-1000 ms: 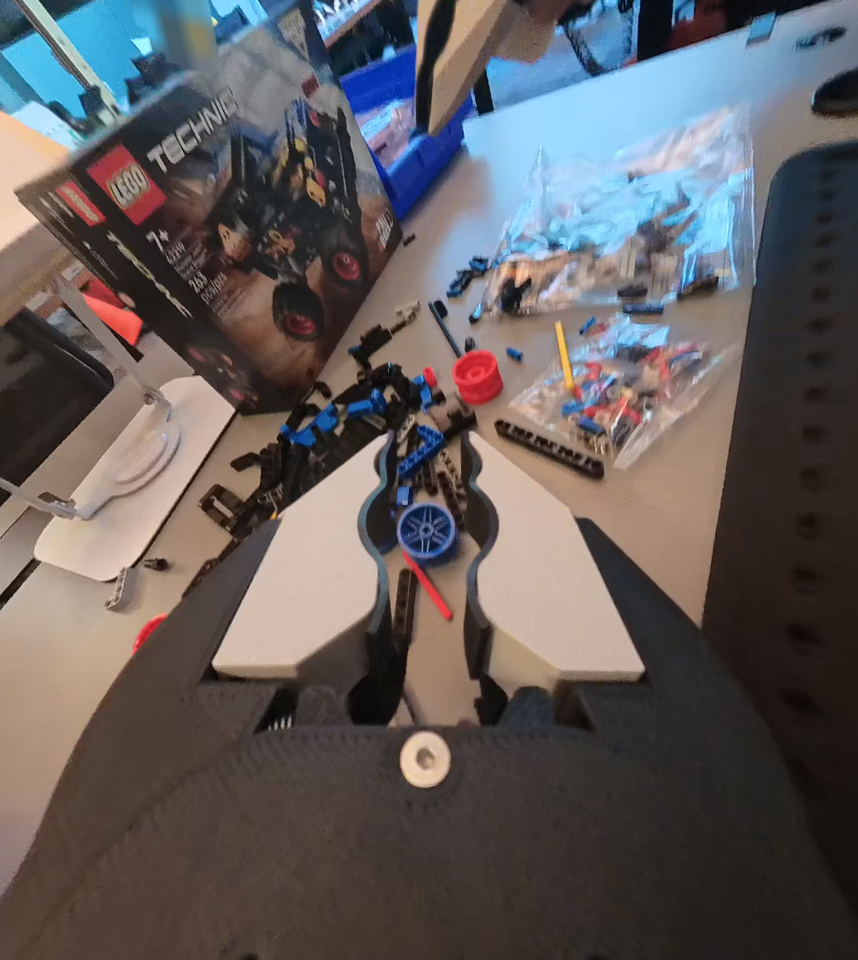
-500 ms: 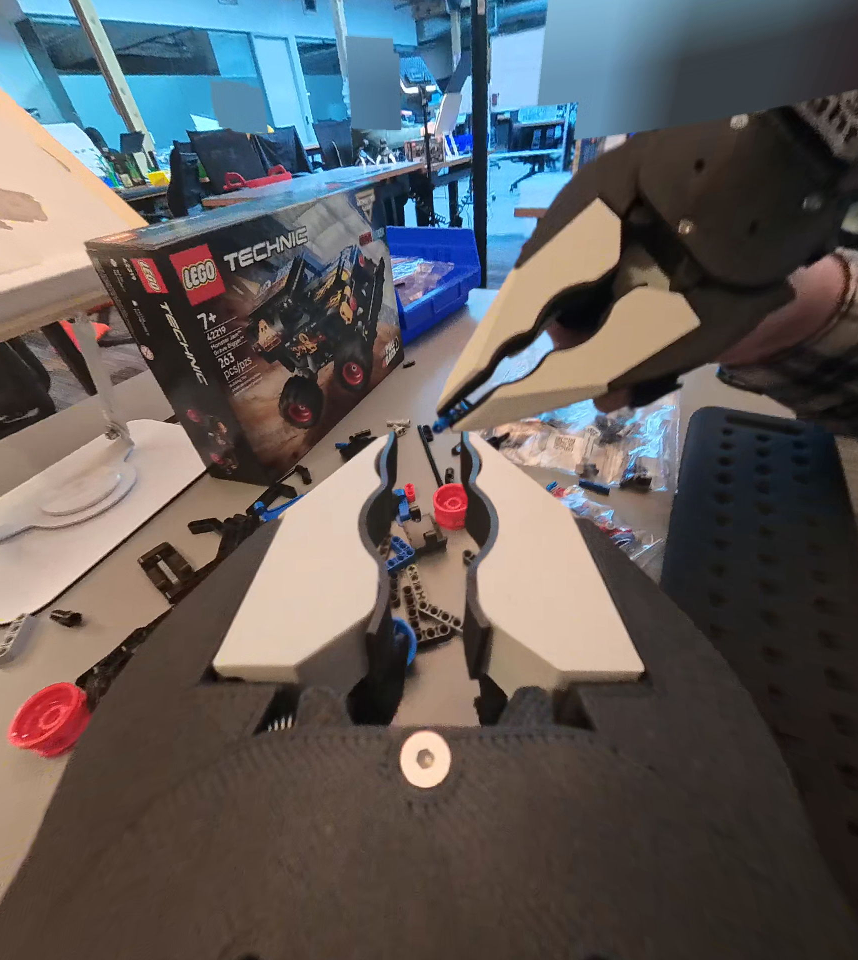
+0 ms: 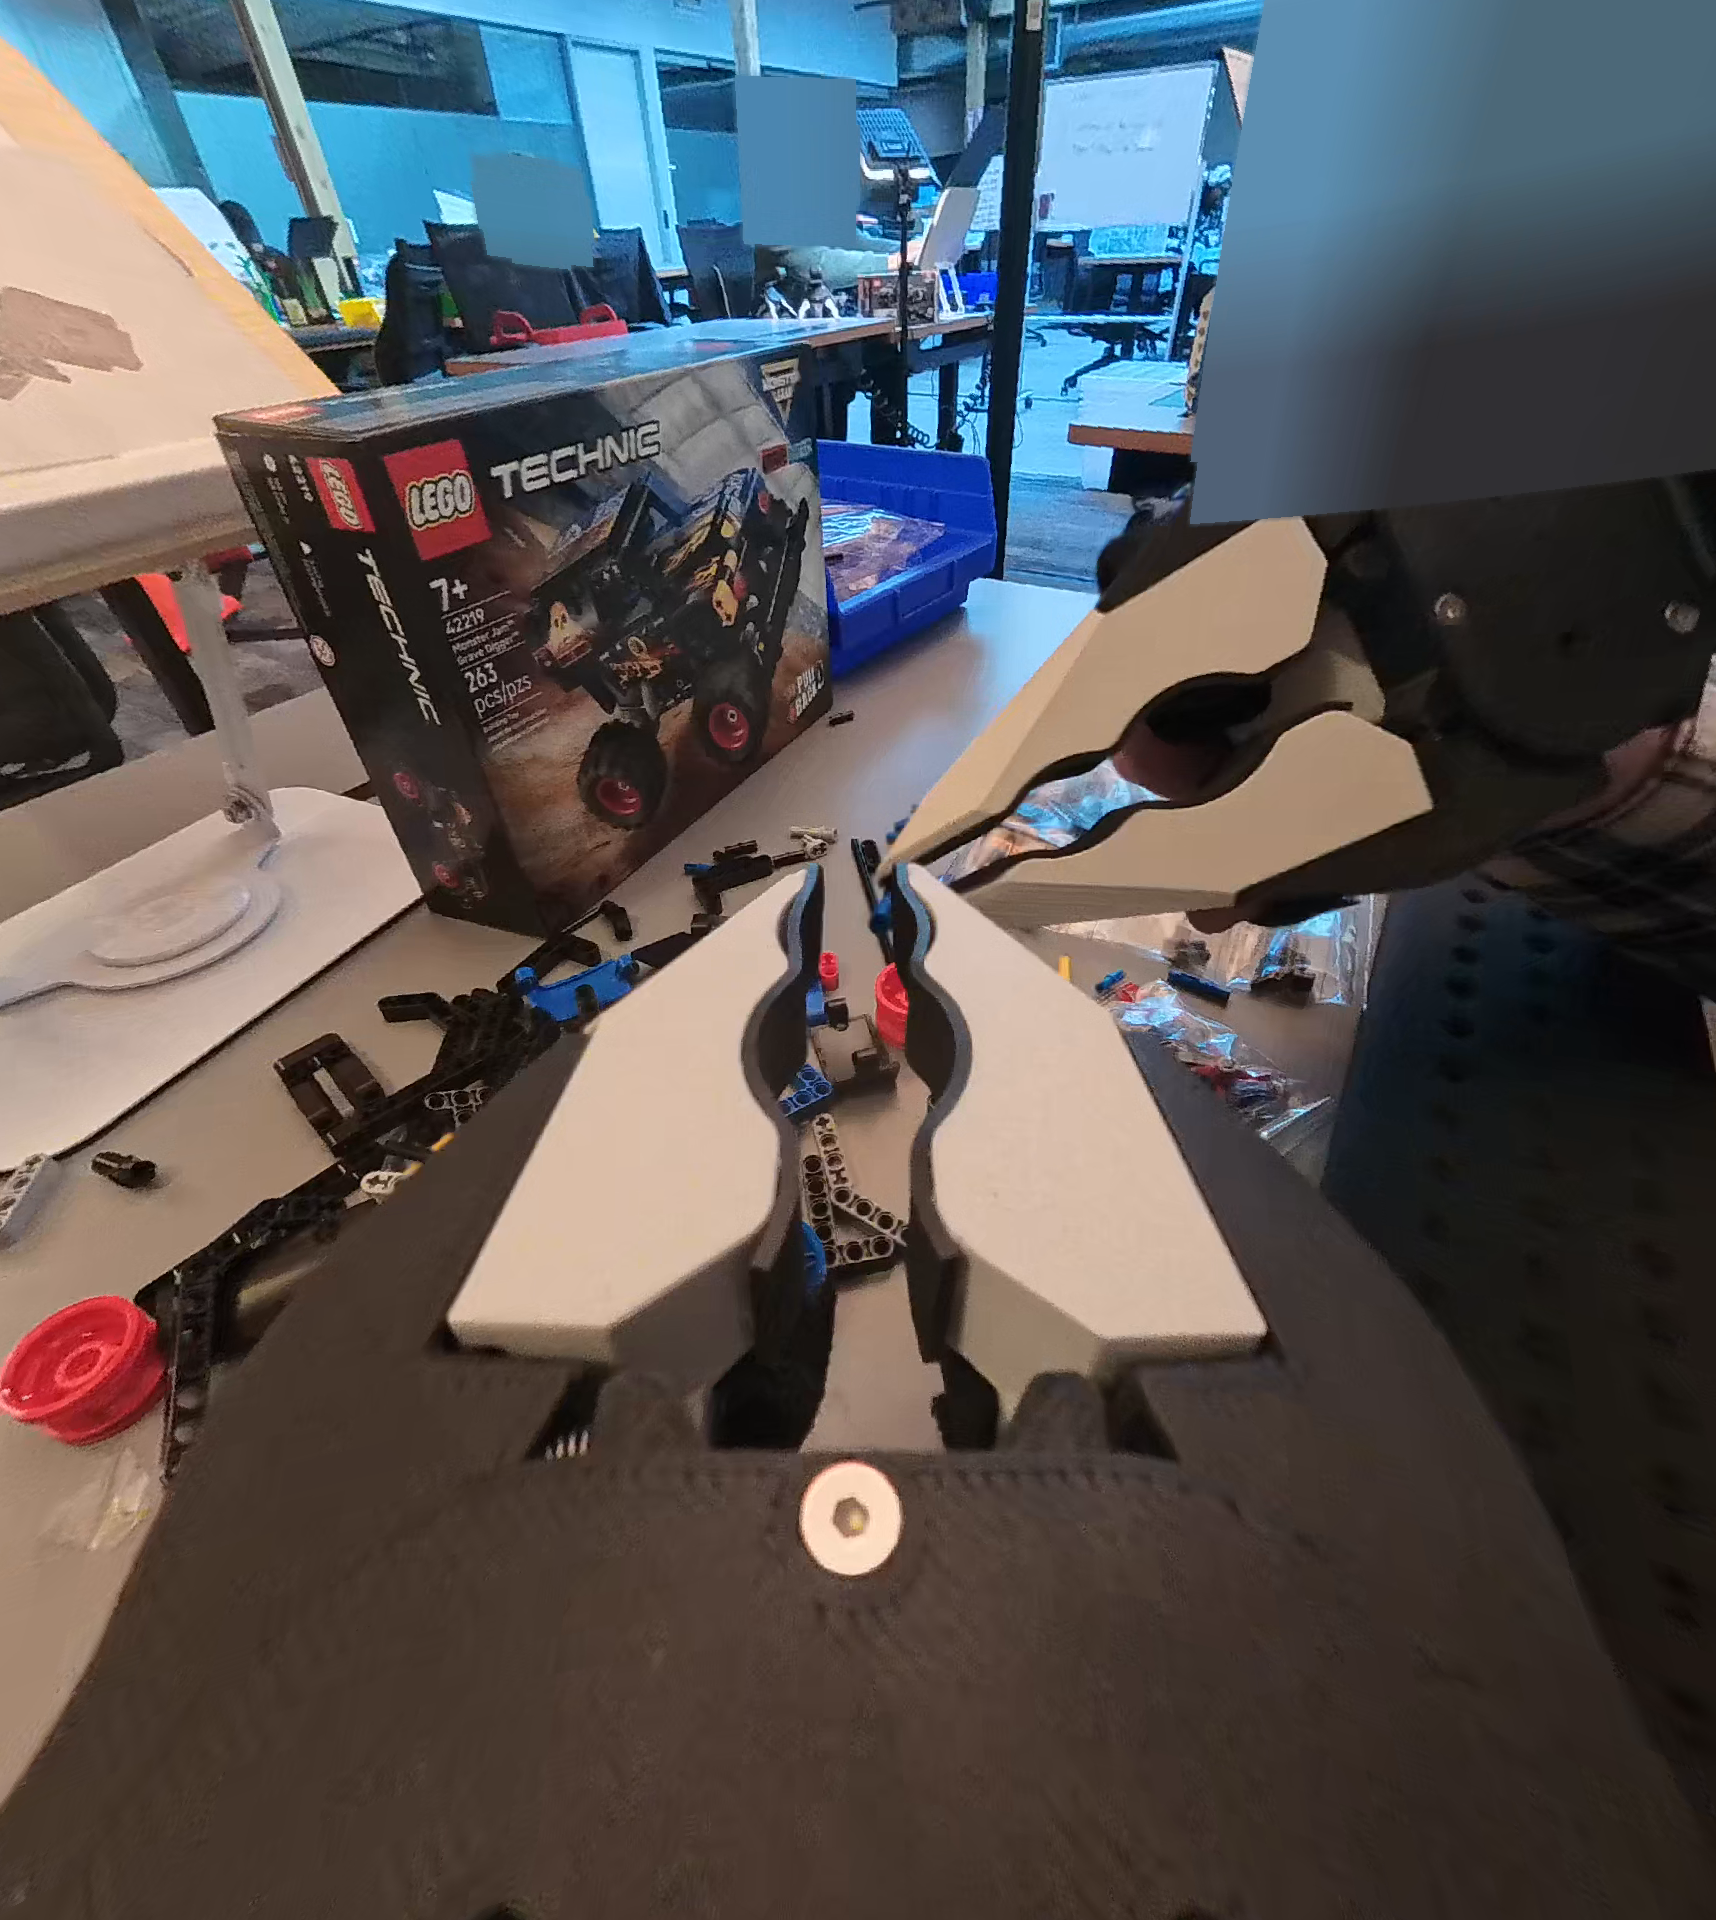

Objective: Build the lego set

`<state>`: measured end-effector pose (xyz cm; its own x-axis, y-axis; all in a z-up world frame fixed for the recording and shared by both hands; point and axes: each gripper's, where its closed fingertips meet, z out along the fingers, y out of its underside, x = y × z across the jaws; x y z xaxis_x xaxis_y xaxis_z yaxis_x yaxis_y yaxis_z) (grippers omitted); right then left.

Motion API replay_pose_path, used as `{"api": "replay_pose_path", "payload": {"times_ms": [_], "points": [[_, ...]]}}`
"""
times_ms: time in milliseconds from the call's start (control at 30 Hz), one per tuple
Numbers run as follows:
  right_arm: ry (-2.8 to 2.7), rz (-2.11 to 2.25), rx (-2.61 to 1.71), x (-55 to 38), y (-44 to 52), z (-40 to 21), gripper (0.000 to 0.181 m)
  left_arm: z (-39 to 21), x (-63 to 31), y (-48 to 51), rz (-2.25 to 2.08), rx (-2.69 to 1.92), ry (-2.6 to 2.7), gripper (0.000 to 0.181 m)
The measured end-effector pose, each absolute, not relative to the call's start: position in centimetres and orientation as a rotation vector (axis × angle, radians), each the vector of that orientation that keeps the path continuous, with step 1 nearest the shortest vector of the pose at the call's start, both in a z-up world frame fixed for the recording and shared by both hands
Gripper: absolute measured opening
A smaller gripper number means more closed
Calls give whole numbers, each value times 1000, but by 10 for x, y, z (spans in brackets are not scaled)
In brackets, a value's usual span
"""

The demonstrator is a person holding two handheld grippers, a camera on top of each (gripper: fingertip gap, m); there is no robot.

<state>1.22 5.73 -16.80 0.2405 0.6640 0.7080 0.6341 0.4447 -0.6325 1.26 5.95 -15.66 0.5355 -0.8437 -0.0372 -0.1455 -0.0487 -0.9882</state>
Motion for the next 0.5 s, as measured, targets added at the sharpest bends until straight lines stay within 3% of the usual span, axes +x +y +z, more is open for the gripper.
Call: {"api": "replay_pose_path", "payload": {"times_ms": [367,500], "points": [[-1450,5,-1167,8,53,-171,3,-164,12,57,-692,-1571,914,3],[-1473,18,-1183,9,52,-179,2,-177,4,53,-683,-1653,967,17]]}}
